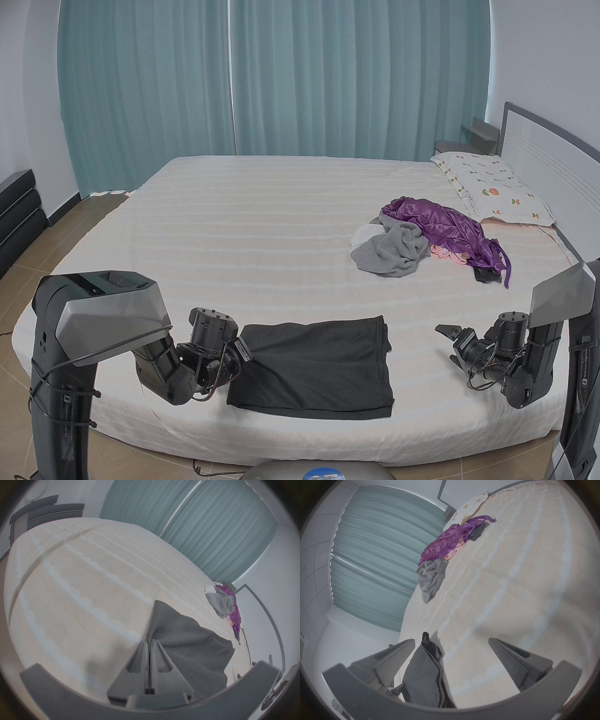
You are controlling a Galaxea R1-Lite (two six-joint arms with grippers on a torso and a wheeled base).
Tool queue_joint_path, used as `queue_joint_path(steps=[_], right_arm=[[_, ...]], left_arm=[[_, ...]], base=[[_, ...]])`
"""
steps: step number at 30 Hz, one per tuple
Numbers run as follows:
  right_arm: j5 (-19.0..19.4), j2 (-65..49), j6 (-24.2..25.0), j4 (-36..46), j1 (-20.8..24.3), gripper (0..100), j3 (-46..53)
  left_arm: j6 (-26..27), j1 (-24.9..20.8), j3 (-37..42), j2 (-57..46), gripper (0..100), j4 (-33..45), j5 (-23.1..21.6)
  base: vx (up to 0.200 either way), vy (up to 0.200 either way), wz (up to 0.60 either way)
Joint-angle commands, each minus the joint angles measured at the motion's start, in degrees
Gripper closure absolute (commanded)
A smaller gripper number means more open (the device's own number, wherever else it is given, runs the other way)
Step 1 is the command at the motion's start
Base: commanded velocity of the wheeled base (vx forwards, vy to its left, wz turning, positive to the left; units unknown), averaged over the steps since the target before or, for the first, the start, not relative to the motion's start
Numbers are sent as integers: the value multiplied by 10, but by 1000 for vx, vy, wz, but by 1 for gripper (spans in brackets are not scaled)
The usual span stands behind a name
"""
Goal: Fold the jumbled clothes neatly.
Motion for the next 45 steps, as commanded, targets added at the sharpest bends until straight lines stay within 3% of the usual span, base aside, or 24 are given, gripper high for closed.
queue_joint_path(steps=[1,8,45], right_arm=[[0,1,0,0,0,0,0],[0,1,0,0,0,0,0],[0,1,0,-1,1,0,1]], left_arm=[[0,4,2,-3,100,0,6],[1,4,2,-5,100,3,26],[2,13,15,-15,100,12,34]], base=[[0,200,0],[0,200,0],[0,200,0]])
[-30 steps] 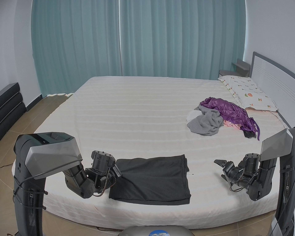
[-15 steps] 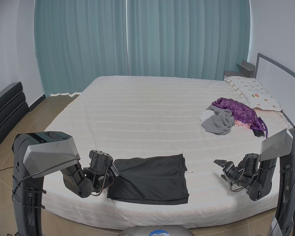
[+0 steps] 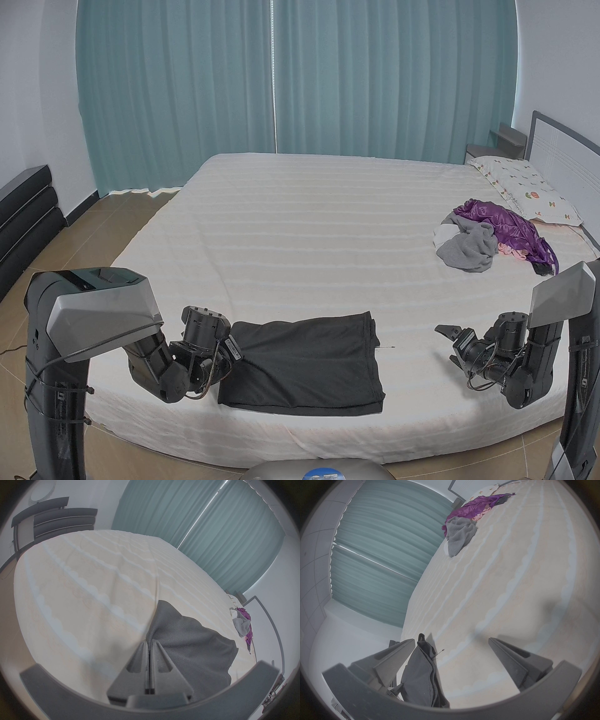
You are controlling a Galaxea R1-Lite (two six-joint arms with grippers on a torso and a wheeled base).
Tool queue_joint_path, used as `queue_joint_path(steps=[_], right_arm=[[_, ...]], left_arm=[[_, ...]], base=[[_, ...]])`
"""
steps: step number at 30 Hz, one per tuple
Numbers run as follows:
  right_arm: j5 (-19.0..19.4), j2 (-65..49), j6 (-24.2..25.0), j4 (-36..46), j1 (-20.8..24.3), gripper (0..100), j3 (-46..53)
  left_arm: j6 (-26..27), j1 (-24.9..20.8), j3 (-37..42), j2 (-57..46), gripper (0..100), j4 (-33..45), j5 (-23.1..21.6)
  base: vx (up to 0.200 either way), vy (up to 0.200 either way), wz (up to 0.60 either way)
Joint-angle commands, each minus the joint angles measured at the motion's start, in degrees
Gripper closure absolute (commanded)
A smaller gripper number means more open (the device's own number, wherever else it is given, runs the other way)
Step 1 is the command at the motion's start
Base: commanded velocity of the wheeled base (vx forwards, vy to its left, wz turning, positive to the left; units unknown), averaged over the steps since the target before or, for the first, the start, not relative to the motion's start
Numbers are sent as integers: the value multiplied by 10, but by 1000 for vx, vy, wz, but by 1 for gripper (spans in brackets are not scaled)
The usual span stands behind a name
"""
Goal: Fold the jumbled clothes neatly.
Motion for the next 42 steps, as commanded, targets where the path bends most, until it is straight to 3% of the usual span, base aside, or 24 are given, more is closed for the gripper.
queue_joint_path(steps=[1,17,18,36,42], right_arm=[[0,1,0,-1,0,0,0],[0,1,-1,-1,1,0,1],[0,2,-4,-1,2,0,1],[1,2,-6,-2,0,0,1],[13,-4,-3,-2,-9,0,1]], left_arm=[[0,0,0,1,100,0,3],[-1,-10,5,1,100,4,3],[-2,-10,5,0,0,4,3],[-6,0,15,-34,0,3,-3],[-35,20,20,-91,0,5,-20]], base=[[0,200,0],[0,13,0],[0,0,0],[0,0,0],[0,0,0]])
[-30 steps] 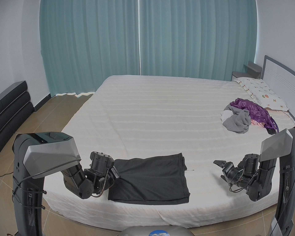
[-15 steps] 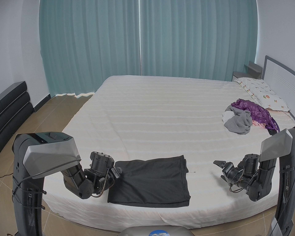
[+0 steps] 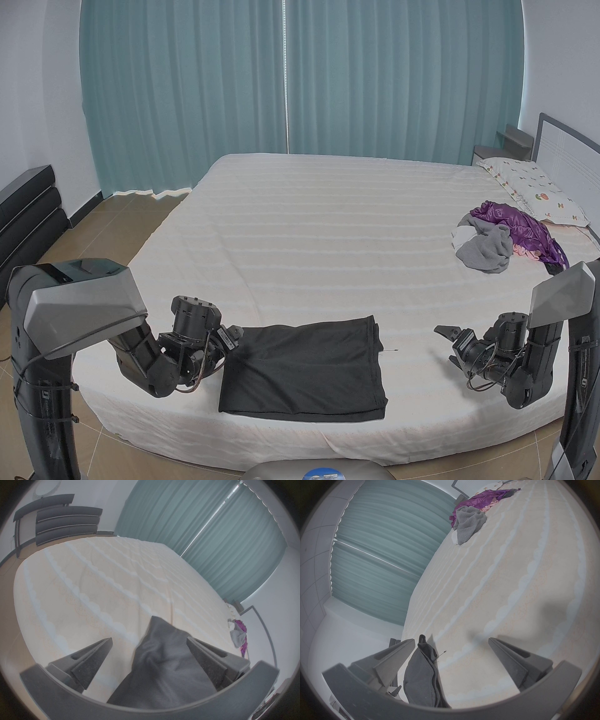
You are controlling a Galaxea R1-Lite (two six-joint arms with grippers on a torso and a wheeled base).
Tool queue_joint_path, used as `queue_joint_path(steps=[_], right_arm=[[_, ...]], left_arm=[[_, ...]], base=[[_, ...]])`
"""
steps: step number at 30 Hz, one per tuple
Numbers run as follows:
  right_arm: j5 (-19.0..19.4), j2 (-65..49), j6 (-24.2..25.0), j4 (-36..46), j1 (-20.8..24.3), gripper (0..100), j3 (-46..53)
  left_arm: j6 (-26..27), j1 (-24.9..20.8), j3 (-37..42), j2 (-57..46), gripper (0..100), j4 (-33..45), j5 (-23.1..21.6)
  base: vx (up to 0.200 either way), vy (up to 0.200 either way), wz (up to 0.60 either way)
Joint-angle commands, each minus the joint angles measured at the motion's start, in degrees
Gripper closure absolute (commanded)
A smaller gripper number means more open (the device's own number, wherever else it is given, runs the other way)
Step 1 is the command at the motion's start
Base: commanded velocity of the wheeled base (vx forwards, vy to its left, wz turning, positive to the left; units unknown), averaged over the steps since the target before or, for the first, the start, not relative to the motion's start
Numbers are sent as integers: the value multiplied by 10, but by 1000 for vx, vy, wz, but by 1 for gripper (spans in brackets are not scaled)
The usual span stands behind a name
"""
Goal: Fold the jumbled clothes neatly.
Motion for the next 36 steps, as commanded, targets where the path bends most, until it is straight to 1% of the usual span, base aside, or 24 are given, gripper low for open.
queue_joint_path(steps=[1,4,5,6,7,8,10,12,14,15,16,17,19,22,23,24,25,27,28,29,31,35,36], right_arm=[[5,-8,2,1,-7,0,1],[-1,-25,3,0,-11,0,3],[-1,-60,2,2,-22,0,9],[-1,-67,2,3,-24,0,12],[-1,-103,1,5,-32,0,23],[-1,-110,1,5,-33,0,25],[-2,-173,-3,8,-40,0,42],[-3,-207,-10,8,-41,0,53],[-3,-264,-38,8,-43,0,72],[-3,-288,-56,8,-46,0,81],[-3,-297,-61,8,-46,0,84],[-3,-335,-83,8,-46,0,94],[-3,-398,-114,8,-47,0,110],[-3,-484,-165,11,-50,0,124],[-3,-484,-165,11,-50,0,124],[-3,-517,-188,15,-53,0,129],[-2,-561,-223,21,-55,0,130],[1,-595,-243,29,-55,0,130],[2,-633,-268,45,-55,0,130],[3,-644,-275,51,-55,0,130],[9,-700,-312,87,-55,0,129],[32,-781,-348,153,-53,0,129],[46,-813,-360,186,-52,0,130]], left_arm=[[-11,19,7,-60,0,0,-16],[-11,35,12,-93,0,0,-23],[-11,48,14,-117,0,1,-26],[-11,49,14,-122,0,1,-26],[-11,60,17,-147,0,1,-26],[-11,62,18,-153,0,1,-26],[-8,71,30,-202,0,0,-26],[-7,76,34,-233,0,0,-26],[0,77,49,-288,0,-1,-23],[13,76,58,-312,0,-2,-22],[16,75,61,-319,0,-3,-22],[42,74,76,-357,0,-5,-20],[73,71,94,-413,0,-6,-19],[104,69,110,-487,0,-2,-5],[104,69,110,-487,0,-2,-5],[119,67,116,-512,0,-2,5],[145,67,126,-548,0,-2,21],[167,66,136,-574,0,-2,34],[196,66,149,-604,0,-2,54],[204,65,154,-612,0,-2,57],[247,59,175,-655,0,-2,78],[296,50,206,-709,0,-2,112],[314,49,214,-724,0,-2,130]], base=[[0,0,0],[0,0,0],[0,0,0],[0,0,0],[0,0,0],[0,0,0],[0,0,0],[0,0,0],[0,0,0],[0,0,0],[0,0,0],[0,0,0],[0,0,0],[0,0,0],[0,0,0],[0,0,0],[0,0,0],[0,0,0],[0,0,0],[0,0,0],[0,0,0],[0,0,0],[0,0,0]])
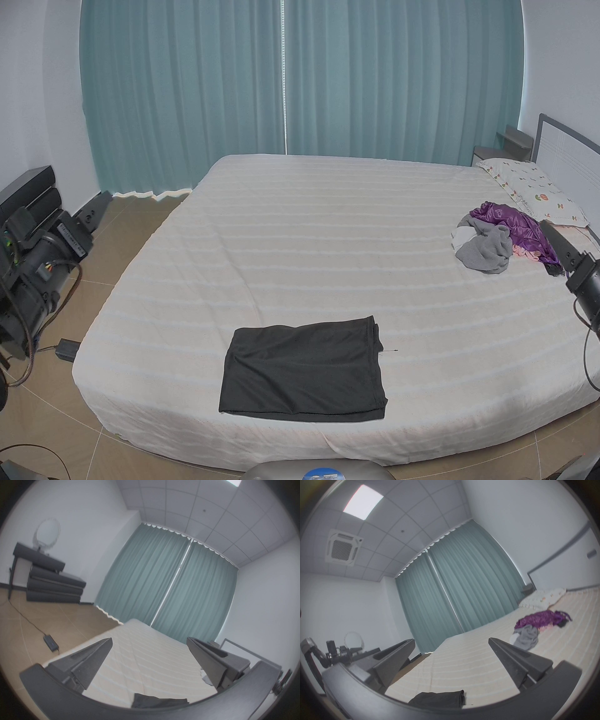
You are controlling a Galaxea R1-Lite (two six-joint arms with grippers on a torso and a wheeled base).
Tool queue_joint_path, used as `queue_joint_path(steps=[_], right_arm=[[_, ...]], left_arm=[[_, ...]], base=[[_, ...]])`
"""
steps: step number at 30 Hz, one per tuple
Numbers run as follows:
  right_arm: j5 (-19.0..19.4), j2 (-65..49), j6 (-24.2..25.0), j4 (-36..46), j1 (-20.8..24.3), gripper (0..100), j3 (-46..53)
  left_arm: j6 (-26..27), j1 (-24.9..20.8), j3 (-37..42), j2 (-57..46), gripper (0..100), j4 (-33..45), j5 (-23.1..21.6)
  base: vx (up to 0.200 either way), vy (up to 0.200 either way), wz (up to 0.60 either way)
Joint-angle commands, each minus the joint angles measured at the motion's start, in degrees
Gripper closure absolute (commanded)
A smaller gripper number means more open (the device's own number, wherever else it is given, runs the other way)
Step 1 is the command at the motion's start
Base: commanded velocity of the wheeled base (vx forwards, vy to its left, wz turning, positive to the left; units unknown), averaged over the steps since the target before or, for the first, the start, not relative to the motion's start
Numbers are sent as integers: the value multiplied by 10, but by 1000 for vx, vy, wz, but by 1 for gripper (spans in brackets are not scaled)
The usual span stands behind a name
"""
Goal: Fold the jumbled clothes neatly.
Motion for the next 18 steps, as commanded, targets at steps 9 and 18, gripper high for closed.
queue_joint_path(steps=[9,18], right_arm=[[61,-413,-92,411,6,0,3],[65,-619,-149,739,57,0,-25]], left_arm=[[216,-11,117,-301,0,2,123],[310,16,128,-483,0,95,145]], base=[[0,0,0],[0,0,0]])
